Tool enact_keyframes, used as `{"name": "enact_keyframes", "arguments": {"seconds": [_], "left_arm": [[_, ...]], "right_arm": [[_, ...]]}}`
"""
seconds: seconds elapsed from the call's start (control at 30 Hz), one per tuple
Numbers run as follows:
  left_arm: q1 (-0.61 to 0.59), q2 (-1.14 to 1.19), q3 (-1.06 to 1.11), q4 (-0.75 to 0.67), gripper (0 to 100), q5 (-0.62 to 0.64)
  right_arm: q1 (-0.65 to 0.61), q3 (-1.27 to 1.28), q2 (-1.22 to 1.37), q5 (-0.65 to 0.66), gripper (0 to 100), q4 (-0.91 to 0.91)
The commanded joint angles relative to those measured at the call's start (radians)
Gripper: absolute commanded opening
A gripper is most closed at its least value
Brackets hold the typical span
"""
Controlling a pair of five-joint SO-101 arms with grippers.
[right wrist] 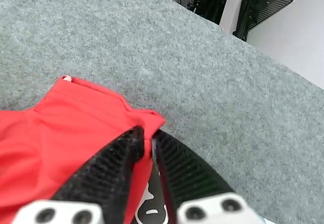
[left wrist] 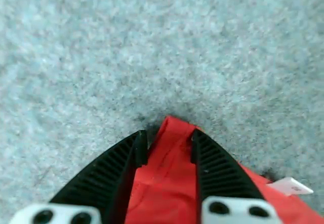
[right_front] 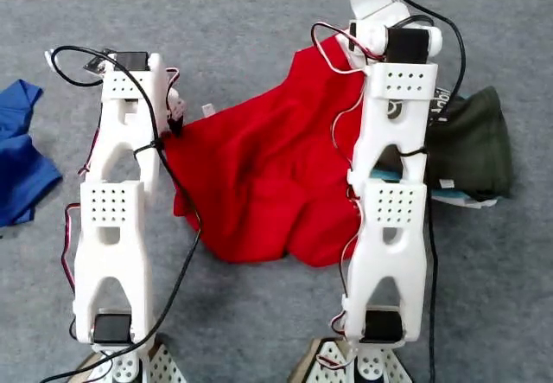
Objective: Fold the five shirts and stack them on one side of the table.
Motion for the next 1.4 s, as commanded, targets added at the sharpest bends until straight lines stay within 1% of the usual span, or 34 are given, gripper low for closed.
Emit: {"name": "enact_keyframes", "arguments": {"seconds": [0.0, 0.1, 0.3, 0.37, 0.5, 0.6, 0.67, 0.77, 0.83, 0.9, 0.97, 1.1, 1.23, 1.37], "left_arm": [[-0.005, -0.002, -0.029, -0.003, 15, 0.009], [-0.005, -0.002, -0.029, -0.006, 13, 0.009], [-0.005, -0.008, -0.029, -0.034, 2, 0.009], [-0.005, -0.012, -0.043, -0.034, 2, 0.005], [-0.002, -0.012, -0.146, -0.003, 2, -0.040], [0.014, -0.012, -0.292, 0.064, 2, -0.092], [0.026, -0.012, -0.397, 0.106, 2, -0.129], [0.028, -0.041, -0.522, 0.106, 2, -0.213], [0.017, -0.114, -0.555, 0.106, 2, -0.264], [0.008, -0.214, -0.542, 0.106, 2, -0.310], [-0.018, -0.335, -0.500, 0.106, 2, -0.354], [-0.083, -0.601, -0.359, 0.106, 2, -0.417], [-0.141, -0.858, -0.204, 0.106, 2, -0.497], [-0.172, -1.109, -0.066, 0.106, 2, -0.594]], "right_arm": [[-0.018, -0.038, -0.002, 0.008, 0.5, -0.020], [-0.018, -0.038, -0.002, 0.008, 0.5, -0.020], [-0.028, -0.038, -0.002, 0.008, 0.5, -0.015], [-0.039, -0.038, -0.002, 0.008, 0.5, -0.012], [-0.061, -0.038, -0.002, 0.002, 0.5, -0.012], [-0.084, -0.038, -0.005, -0.008, 0.4, -0.012], [-0.102, -0.041, -0.010, -0.060, 0.4, -0.020], [-0.116, -0.041, -0.061, -0.117, 0.4, -0.021], [-0.120, -0.041, -0.124, -0.161, 0.4, -0.041], [-0.134, -0.039, -0.188, -0.226, 0.4, -0.086], [-0.148, -0.039, -0.255, -0.253, 0.4, -0.137], [-0.168, -0.038, -0.401, -0.261, 0.4, -0.196], [-0.202, -0.038, -0.532, -0.261, 0.4, -0.213], [-0.246, -0.038, -0.657, -0.253, 0.4, -0.213]]}}
